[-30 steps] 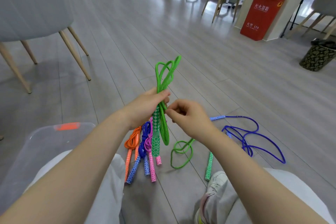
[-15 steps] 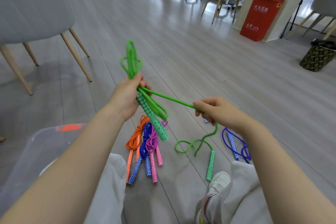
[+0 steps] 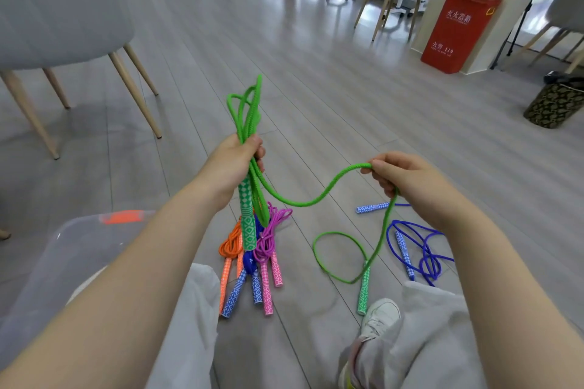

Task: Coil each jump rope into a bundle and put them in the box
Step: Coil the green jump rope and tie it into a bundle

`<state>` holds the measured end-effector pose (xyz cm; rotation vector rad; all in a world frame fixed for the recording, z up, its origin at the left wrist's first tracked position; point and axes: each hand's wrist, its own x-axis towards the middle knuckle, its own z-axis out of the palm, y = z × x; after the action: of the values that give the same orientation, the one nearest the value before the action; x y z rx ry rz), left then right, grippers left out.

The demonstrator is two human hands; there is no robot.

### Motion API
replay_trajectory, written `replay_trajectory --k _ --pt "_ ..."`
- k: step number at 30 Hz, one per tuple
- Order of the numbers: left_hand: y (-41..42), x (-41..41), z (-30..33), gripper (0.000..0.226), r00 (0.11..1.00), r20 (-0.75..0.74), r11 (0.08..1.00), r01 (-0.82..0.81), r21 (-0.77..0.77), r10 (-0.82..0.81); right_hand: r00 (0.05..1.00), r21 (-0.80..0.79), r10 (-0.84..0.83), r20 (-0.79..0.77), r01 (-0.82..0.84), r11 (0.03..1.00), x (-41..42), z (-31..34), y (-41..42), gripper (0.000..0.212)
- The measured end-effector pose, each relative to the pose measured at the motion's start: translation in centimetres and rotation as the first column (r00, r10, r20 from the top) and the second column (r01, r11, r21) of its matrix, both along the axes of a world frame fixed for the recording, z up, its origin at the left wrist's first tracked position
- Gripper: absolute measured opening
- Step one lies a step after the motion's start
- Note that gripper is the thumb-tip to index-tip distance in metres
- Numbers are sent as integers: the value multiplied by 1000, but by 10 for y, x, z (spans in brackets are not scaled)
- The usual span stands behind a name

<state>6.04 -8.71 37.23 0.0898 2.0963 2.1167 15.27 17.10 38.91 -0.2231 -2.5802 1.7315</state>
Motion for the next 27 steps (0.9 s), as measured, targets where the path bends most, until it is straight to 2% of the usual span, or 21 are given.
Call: replay_trajectory --k 3,8,11,14,16,20,23,27 --pt "10 10 1 16 997 -25 992 73 -99 -76 998 -45 17 -54 -19 999 -3 -2 -14 23" --pt "20 21 2 18 979 16 967 201 -155 -201 977 58 214 -2 -213 975 -1 -9 -40 19" --pt "22 25 -1 18 963 22 942 268 -204 -269 975 47 220 8 -221 974 -2 -14 -55 22" --pt "23 28 -4 19 950 28 919 307 -249 -310 977 -53 210 29 -208 977 -3 -15 -66 31" --pt "24 29 -4 20 944 36 911 327 -252 -329 980 -27 199 -18 -199 980 -4 -18 -70 34" --pt "27 33 -4 26 934 85 908 358 -216 -348 983 -3 109 -146 -111 994 -7 -26 -75 25" --pt "29 36 -6 27 915 119 891 402 -210 -385 984 -14 91 -151 -94 995 -10 -34 -77 22" --pt "31 39 -12 31 891 153 846 454 -280 -428 988 18 81 -130 -79 997 -11 -39 -81 16"
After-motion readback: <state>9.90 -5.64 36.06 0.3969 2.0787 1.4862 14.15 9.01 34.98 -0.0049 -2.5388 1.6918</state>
